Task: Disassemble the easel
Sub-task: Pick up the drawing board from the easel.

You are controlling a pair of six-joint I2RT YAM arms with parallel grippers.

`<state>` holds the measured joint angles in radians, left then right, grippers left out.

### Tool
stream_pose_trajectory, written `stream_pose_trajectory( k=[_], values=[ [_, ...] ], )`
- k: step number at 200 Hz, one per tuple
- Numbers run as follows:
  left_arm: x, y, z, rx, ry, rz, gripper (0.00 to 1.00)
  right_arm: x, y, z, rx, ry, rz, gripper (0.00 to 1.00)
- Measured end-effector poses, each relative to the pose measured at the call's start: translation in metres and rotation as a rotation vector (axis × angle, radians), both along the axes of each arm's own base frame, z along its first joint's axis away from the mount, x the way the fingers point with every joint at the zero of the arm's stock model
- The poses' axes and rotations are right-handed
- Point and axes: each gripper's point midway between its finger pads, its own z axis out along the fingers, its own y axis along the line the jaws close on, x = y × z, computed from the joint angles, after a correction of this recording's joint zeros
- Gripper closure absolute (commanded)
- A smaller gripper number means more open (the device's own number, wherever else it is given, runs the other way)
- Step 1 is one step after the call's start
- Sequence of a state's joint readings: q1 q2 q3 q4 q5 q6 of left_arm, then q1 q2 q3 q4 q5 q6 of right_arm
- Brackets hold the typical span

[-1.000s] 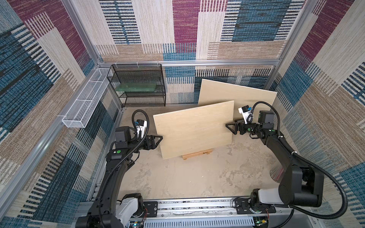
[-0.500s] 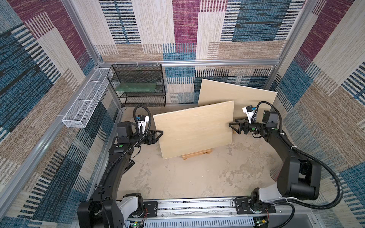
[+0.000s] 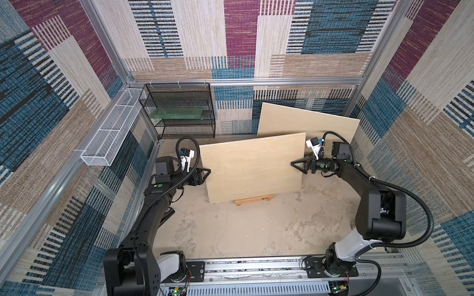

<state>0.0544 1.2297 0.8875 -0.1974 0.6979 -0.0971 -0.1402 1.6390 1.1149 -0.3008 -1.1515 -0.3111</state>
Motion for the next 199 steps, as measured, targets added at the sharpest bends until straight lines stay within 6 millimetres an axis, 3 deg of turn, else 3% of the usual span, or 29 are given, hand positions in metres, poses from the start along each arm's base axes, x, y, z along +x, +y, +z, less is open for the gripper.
stream_pose_trajectory(
  k=[41, 98, 142, 199],
  values=[
    [0.023, -0.002, 0.006, -0.013, -0.035, -0.022, 0.33, -0.008, 0.012, -0.013, 0.01, 0.039, 0.035, 0.12],
    [0.024, -0.015, -0.002, -0.076, -0.016, -0.107, 0.34, -0.01, 0.01, -0.012, 0.024, 0.031, 0.035, 0.16],
    [0.03, -0.018, -0.01, -0.124, -0.003, -0.147, 0.41, -0.011, 0.028, -0.01, 0.049, 0.043, 0.091, 0.28],
    [0.042, -0.011, -0.003, -0.084, -0.05, -0.15, 0.48, -0.003, 0.047, -0.014, 0.061, 0.091, 0.13, 0.32]
  ],
)
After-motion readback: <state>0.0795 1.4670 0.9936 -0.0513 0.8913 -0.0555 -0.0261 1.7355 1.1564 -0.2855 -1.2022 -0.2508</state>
